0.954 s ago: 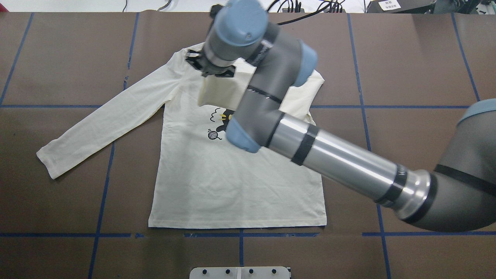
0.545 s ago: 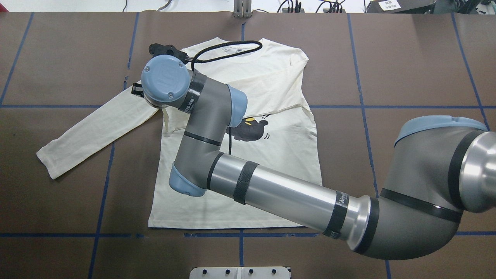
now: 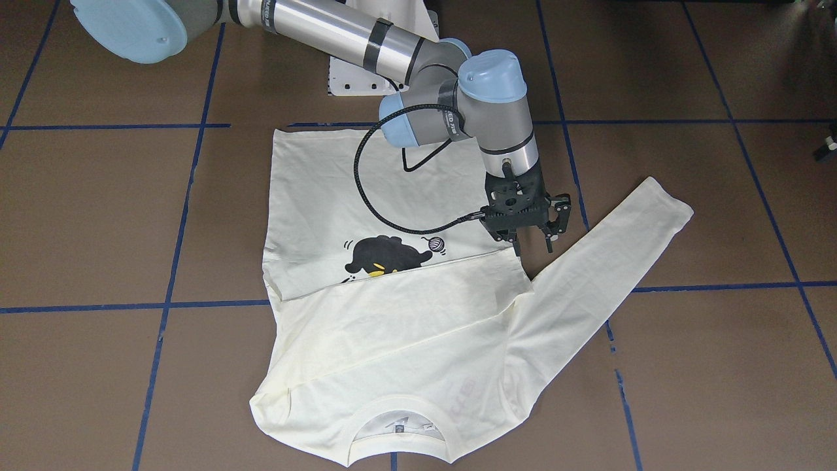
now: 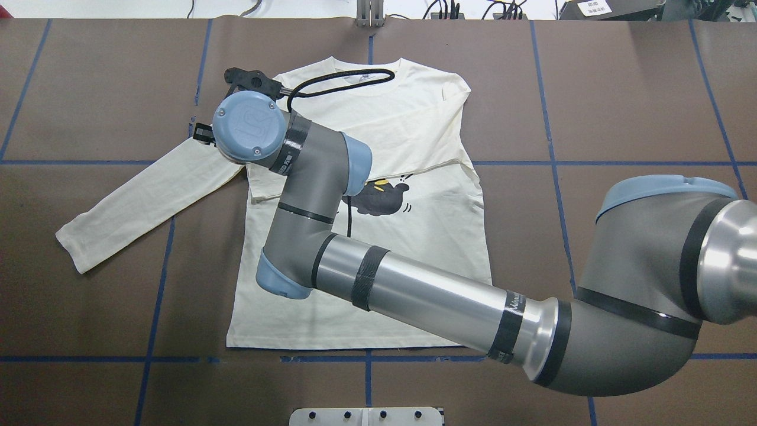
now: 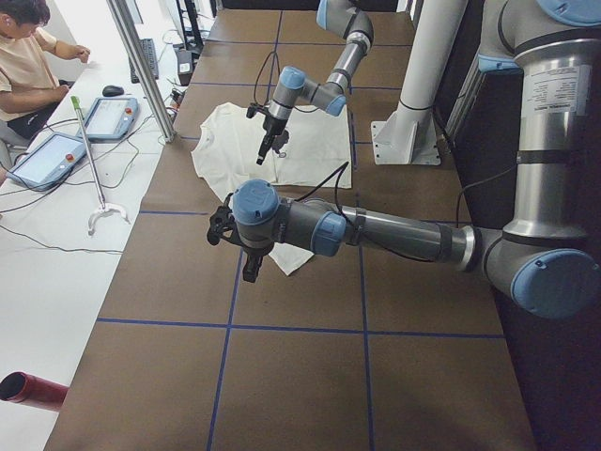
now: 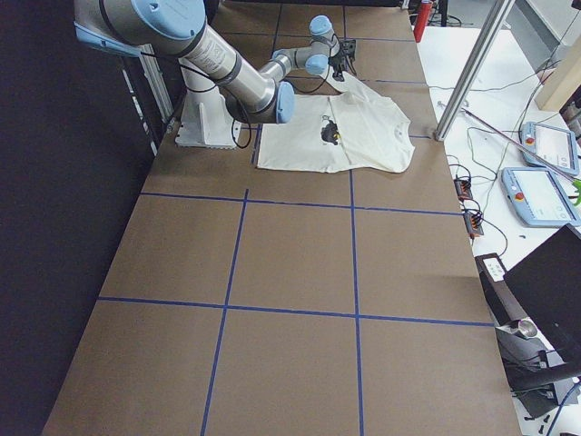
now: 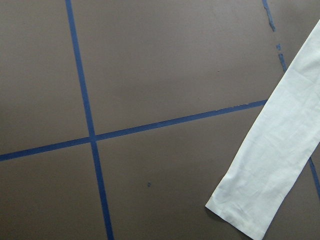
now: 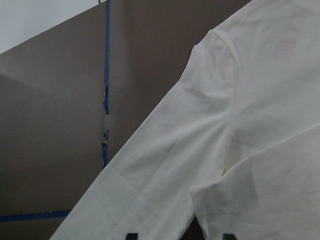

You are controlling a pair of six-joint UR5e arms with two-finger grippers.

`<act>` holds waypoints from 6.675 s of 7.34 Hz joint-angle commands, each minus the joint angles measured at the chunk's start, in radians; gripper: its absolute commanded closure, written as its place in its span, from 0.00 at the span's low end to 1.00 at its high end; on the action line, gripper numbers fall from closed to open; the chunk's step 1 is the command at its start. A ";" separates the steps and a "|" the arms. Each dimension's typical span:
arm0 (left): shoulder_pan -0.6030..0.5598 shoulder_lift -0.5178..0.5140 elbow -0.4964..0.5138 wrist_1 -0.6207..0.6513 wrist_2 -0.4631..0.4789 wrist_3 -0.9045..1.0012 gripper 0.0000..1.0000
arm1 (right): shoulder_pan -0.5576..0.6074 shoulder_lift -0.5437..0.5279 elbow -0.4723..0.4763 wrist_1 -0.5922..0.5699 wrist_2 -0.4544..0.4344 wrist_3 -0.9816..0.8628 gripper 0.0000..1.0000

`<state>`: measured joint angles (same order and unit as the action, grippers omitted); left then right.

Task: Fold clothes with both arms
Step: 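Grasp the cuff with the right gripper and fold the sleeve across the shirt, then release the sleeve and withdraw the right gripper while the left gripper reaches the other cuff, then grasp the cuff with the left gripper and fold the sleeve across the shirt, then release the sleeve and move both grippers to the hem corners nearest the robot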

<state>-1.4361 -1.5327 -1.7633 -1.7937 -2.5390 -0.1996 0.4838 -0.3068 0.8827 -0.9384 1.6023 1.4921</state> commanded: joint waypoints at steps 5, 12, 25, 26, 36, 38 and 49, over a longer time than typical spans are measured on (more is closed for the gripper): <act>0.378 -0.043 0.194 -0.286 0.204 -0.577 0.18 | 0.425 -0.683 0.597 -0.008 0.572 0.008 0.01; 0.471 -0.067 0.278 -0.306 0.206 -0.590 0.37 | 0.430 -0.732 0.645 -0.014 0.590 -0.032 0.01; 0.737 -1.069 0.511 -0.132 0.441 -1.294 1.00 | 0.662 -1.030 0.866 -0.005 0.790 -0.206 0.00; 0.800 -1.183 0.703 -0.285 0.553 -1.331 1.00 | 0.689 -1.041 0.871 -0.005 0.820 -0.217 0.00; 0.900 -1.043 0.507 -0.321 0.742 -1.411 0.22 | 0.445 -1.091 0.930 -0.013 0.565 -0.028 0.00; 0.847 -0.812 0.250 -0.305 0.700 -1.405 0.24 | 0.176 -1.100 0.999 -0.034 0.318 0.205 0.00; 0.730 -0.698 0.154 -0.319 0.574 -1.408 0.24 | -0.373 -1.134 1.173 -0.487 -0.214 0.551 0.53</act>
<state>-0.7060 -2.2292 -1.6092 -2.1123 -1.9662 -1.6076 0.1099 -1.4343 2.0519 -1.4157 1.3883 2.0431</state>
